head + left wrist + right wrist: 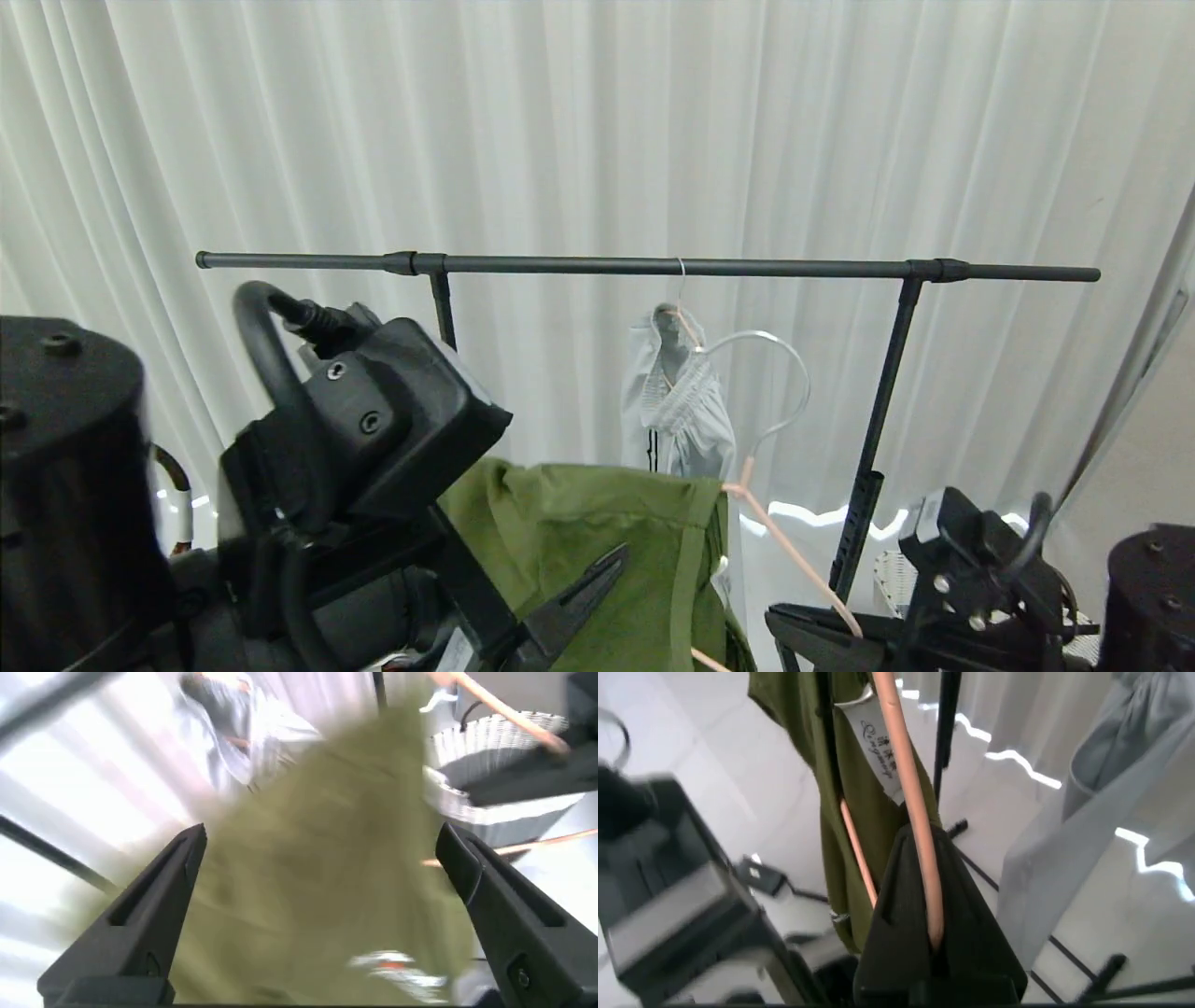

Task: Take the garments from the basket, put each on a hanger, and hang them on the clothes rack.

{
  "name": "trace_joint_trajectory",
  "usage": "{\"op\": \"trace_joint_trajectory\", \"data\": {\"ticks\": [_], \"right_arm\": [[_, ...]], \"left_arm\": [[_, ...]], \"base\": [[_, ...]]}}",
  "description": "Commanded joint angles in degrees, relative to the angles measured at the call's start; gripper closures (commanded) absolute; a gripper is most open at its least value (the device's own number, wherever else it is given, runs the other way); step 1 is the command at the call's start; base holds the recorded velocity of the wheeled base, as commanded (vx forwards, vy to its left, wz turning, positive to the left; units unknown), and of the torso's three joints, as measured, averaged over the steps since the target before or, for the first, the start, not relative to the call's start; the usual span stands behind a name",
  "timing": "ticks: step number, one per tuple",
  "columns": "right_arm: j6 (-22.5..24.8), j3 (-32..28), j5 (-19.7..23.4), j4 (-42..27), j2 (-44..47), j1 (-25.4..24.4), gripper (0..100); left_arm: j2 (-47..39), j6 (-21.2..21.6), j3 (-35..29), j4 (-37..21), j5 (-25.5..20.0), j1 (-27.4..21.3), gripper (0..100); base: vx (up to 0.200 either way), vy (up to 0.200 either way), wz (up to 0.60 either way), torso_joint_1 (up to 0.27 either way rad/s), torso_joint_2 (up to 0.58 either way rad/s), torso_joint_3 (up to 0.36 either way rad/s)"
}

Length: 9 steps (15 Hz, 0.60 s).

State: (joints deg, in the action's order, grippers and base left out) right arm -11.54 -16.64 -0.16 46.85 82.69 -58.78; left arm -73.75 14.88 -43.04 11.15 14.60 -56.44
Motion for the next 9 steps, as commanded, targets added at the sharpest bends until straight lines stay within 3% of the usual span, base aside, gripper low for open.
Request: {"op": "trace_joint_trajectory", "data": {"ticks": [1,6,9], "right_arm": [[1.96,6.18,0.69,0.17,-4.38,-0.46,100],[5.13,12.77,0.69,0.17,-7.54,-4.67,100],[5.48,13.12,0.69,0.17,-7.54,-6.26,100]], "left_arm": [[2.03,2.43,2.79,0.01,-4.41,0.98,0],[-0.95,5.07,10.09,0.01,-21.20,0.98,0],[-6.67,4.98,10.00,0.01,-24.89,0.02,0]], "base": [[0.000,0.000,0.00,0.000,0.00,0.000],[0.000,0.000,0.00,0.000,0.00,0.000],[0.000,0.000,0.00,0.000,0.00,0.000]]}}
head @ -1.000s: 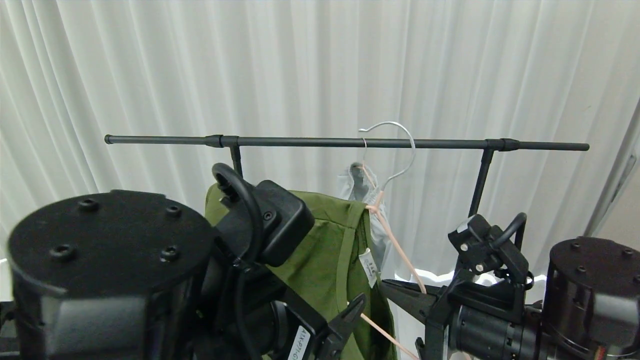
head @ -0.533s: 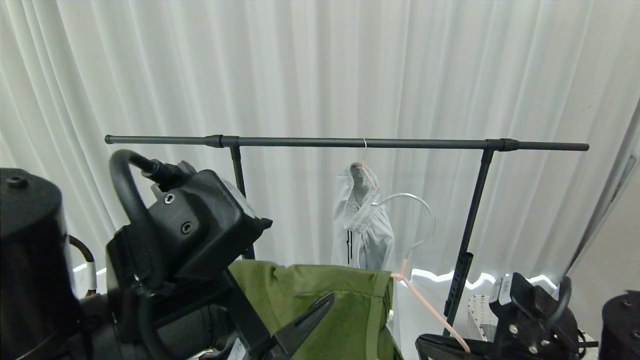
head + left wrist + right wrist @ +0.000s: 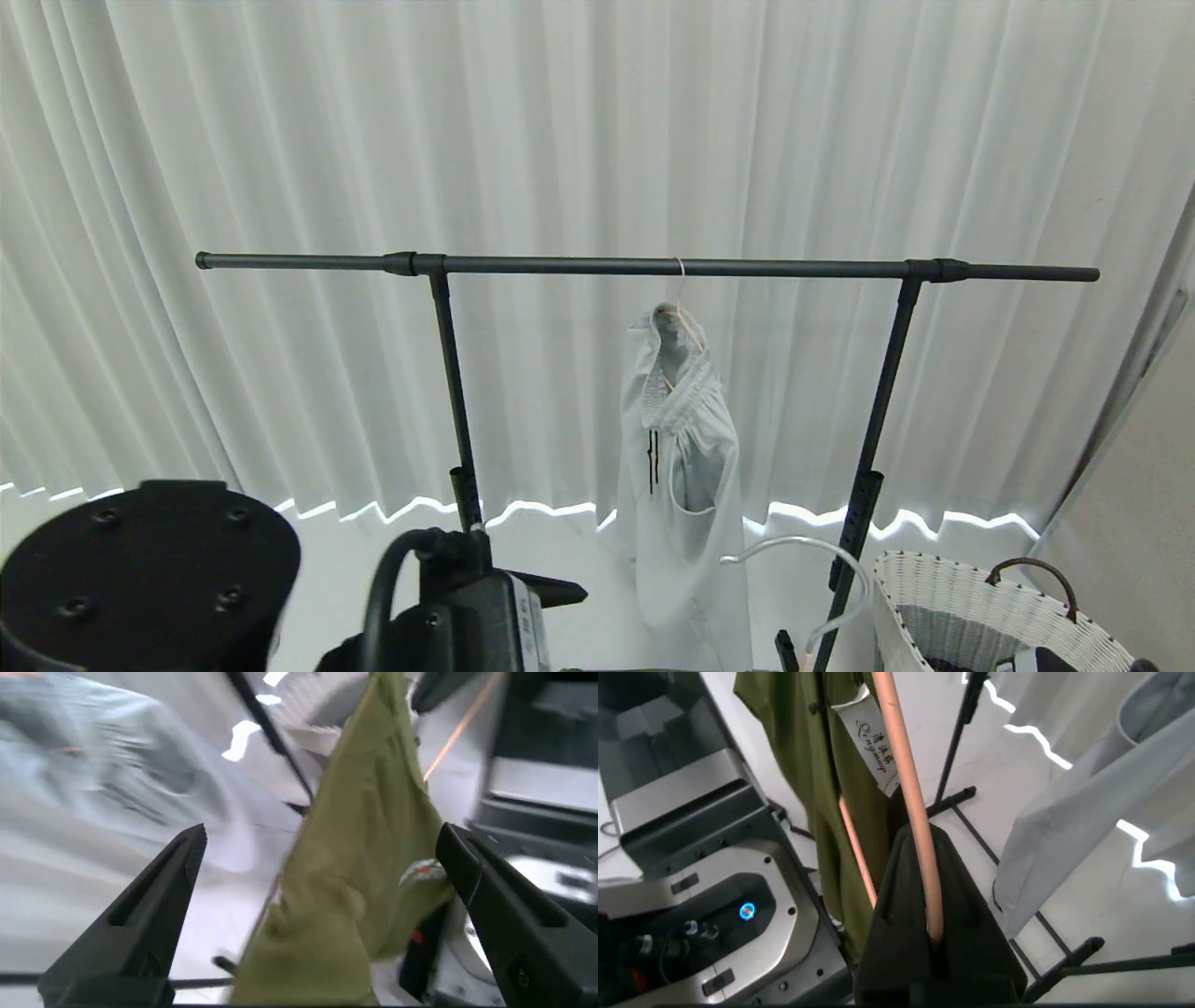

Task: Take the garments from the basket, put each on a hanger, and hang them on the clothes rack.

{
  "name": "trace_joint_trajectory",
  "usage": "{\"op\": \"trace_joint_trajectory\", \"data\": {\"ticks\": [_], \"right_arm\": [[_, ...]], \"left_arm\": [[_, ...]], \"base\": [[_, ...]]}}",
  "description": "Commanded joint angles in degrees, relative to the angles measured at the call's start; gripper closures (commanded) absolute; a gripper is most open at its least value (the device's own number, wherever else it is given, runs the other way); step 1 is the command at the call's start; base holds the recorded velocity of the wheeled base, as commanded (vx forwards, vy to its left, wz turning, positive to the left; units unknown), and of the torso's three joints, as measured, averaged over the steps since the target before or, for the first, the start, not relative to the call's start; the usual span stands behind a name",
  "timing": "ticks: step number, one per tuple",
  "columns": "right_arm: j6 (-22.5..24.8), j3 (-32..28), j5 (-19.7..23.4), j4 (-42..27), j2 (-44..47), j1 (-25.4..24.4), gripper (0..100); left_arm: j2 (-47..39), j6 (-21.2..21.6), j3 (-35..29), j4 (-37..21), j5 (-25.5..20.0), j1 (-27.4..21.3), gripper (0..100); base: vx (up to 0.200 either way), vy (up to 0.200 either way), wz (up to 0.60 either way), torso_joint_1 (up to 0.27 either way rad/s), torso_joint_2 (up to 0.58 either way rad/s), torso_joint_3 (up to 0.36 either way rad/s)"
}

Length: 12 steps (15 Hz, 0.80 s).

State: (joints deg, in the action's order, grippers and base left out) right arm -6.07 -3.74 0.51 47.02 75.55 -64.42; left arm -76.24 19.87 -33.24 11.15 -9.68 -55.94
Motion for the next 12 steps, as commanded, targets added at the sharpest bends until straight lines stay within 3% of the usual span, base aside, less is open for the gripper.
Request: {"op": "trace_joint_trajectory", "data": {"ticks": [1,9,10,12], "right_arm": [[0.45,0.40,0.02,0.00,-0.31,-1.50,100],[0.45,0.49,0.02,0.09,-0.49,-2.73,100],[0.45,0.49,-0.07,0.09,-0.49,-2.73,100],[0.27,0.40,-0.07,0.62,-0.75,-2.73,100]], "left_arm": [[-6.29,-0.10,0.02,0.45,-0.60,-0.48,0],[-10.33,-0.10,1.16,1.59,-0.87,-0.57,0],[-10.33,-0.10,1.16,1.68,-0.87,-0.48,100],[-10.42,-0.10,1.08,1.68,-0.78,-0.48,100]], "base": [[0.000,0.000,0.00,0.000,0.00,0.000],[0.000,0.000,0.00,0.000,0.00,0.000],[0.000,0.000,0.00,0.000,0.00,0.000],[0.000,0.000,0.00,0.000,0.00,0.000]]}}
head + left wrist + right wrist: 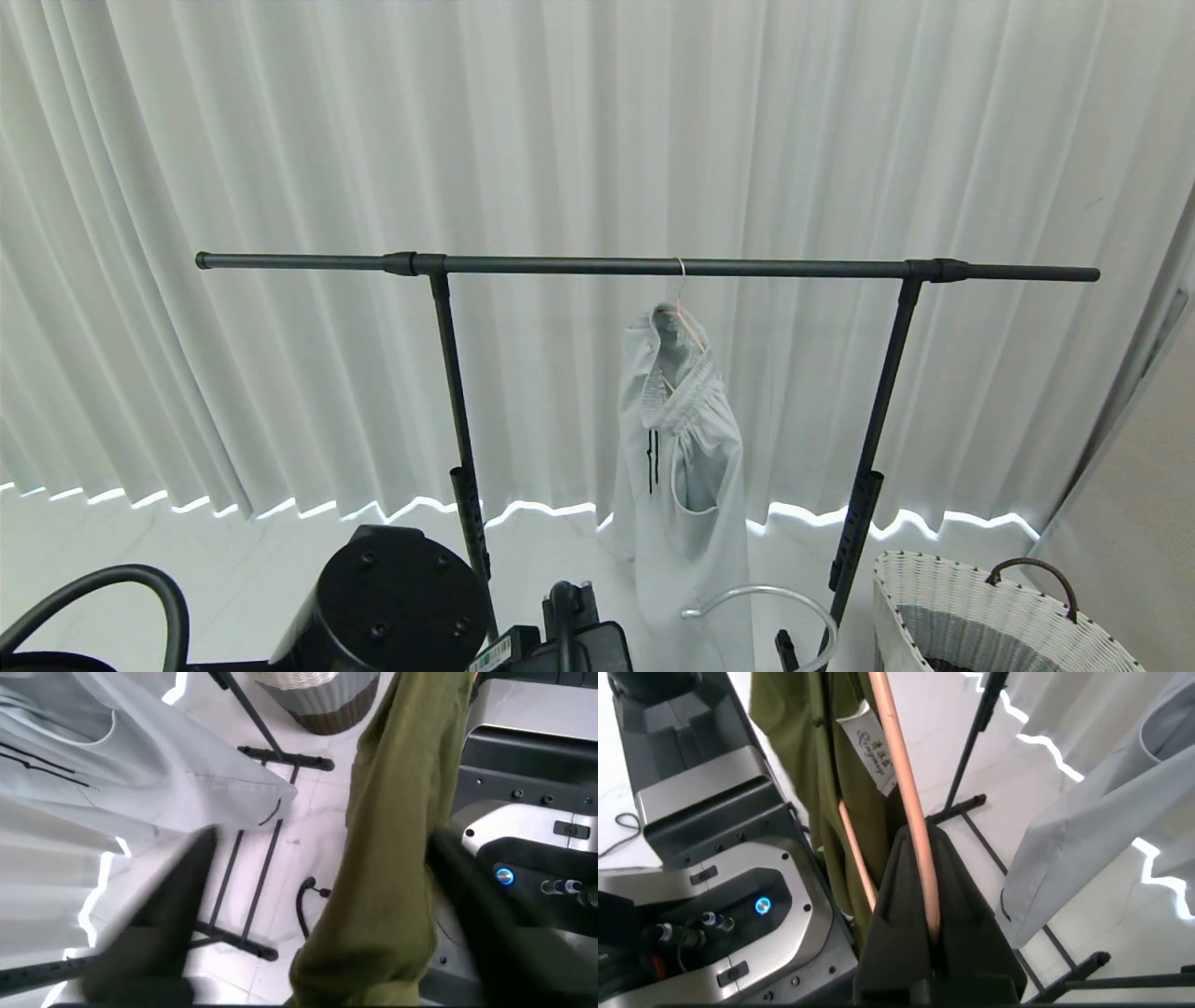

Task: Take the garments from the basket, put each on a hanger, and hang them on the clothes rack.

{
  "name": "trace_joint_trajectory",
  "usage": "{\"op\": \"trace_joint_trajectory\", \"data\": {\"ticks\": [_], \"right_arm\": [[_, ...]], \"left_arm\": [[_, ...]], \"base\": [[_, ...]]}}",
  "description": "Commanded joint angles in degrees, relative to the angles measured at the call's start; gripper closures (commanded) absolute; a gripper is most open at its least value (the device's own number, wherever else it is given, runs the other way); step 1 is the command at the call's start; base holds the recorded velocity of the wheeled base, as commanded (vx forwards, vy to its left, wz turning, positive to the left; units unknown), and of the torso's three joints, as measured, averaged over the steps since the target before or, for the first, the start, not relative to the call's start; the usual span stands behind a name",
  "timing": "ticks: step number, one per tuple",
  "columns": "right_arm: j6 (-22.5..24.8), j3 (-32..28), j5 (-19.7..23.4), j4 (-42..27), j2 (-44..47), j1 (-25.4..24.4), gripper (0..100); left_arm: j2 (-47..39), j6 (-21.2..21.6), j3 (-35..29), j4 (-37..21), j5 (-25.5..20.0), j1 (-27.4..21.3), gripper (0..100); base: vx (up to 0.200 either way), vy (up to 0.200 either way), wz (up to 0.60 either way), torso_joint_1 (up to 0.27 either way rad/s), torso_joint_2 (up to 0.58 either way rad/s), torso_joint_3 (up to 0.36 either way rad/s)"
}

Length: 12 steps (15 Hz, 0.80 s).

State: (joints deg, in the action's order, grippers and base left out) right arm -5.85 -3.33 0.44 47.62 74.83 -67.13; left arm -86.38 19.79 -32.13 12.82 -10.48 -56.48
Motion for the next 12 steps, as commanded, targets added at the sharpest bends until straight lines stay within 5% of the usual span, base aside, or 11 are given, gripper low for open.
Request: {"op": "trace_joint_trajectory", "data": {"ticks": [1,7,8,12], "right_arm": [[-0.04,0.08,0.00,0.20,-0.03,-0.01,100],[-0.30,0.43,-0.09,0.20,-1.26,-0.01,100],[-0.30,0.43,-0.09,0.20,-1.26,-0.01,0],[0.23,0.52,-1.32,0.11,-1.26,2.27,0]], "left_arm": [[-0.37,-0.01,-0.03,0.01,0.02,-0.03,100],[-1.07,-0.01,0.85,4.14,0.46,0.14,100],[-1.42,-0.01,1.02,5.19,0.64,0.14,100],[-1.42,0.08,2.43,8.45,2.13,0.23,100]], "base": [[0.000,0.000,0.00,0.000,0.00,0.000],[0.000,0.000,0.00,0.000,0.00,0.000],[0.000,0.000,0.00,0.000,0.00,0.000],[0.000,0.000,0.00,0.000,0.00,0.000]]}}
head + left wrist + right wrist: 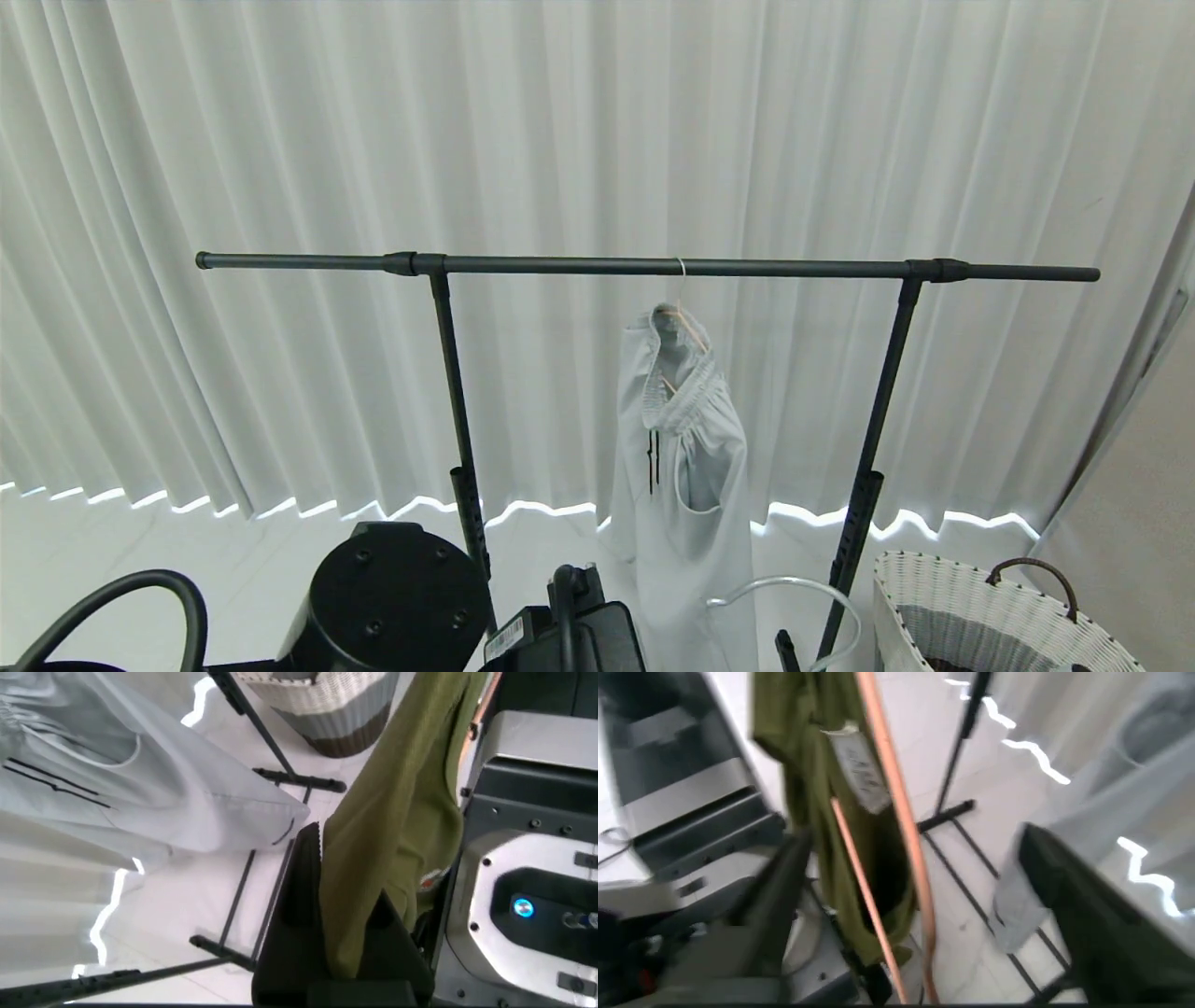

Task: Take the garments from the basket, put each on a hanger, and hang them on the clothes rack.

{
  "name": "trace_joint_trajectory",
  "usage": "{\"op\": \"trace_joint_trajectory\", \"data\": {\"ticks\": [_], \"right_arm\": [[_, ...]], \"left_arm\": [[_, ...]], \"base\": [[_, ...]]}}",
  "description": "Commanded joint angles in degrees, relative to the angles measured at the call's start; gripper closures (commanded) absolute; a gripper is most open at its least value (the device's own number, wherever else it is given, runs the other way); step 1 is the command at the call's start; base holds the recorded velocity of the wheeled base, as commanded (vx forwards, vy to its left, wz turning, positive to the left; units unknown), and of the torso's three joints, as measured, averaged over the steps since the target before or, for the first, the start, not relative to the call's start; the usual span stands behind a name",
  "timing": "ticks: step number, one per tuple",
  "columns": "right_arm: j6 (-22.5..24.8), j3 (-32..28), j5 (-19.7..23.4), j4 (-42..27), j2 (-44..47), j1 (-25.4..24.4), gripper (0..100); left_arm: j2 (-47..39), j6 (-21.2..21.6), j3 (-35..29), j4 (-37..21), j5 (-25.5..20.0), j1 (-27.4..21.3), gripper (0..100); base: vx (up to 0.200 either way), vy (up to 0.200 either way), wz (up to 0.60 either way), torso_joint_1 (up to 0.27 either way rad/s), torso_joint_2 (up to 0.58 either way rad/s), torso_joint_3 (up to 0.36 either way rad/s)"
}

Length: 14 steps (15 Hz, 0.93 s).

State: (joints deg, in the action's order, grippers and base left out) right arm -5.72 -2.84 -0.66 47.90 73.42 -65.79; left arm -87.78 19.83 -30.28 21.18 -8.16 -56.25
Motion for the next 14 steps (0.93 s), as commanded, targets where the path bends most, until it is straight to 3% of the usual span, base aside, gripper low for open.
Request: {"op": "trace_joint_trajectory", "data": {"ticks": [1,3,6,9,14], "right_arm": [[0.09,-0.06,-1.36,-0.08,0.14,3.30,0],[0.36,-0.06,-3.03,-0.08,-0.04,7.52,0],[0.71,-0.15,-3.47,-0.17,0.14,8.22,0],[0.71,-0.76,-3.56,-0.17,1.55,8.22,0],[-2.28,-4.63,-3.91,-0.17,9.19,8.22,0]], "left_arm": [[0.07,0.03,1.37,0.97,2.62,-0.09,100],[0.16,0.03,2.60,2.03,10.70,-0.09,100],[0.16,-0.50,2.33,2.03,22.22,0.88,100],[0.16,-0.94,0.57,2.03,26.09,4.13,100],[-0.19,-7.18,-8.48,2.12,32.50,4.92,100]], "base": [[0.000,0.000,0.00,0.000,0.00,0.000],[0.000,0.000,0.00,0.000,0.00,0.000],[0.000,0.000,0.00,0.000,0.00,0.000],[0.000,0.000,0.00,0.000,0.00,0.000],[0.000,0.000,0.00,0.000,0.00,0.000]]}}
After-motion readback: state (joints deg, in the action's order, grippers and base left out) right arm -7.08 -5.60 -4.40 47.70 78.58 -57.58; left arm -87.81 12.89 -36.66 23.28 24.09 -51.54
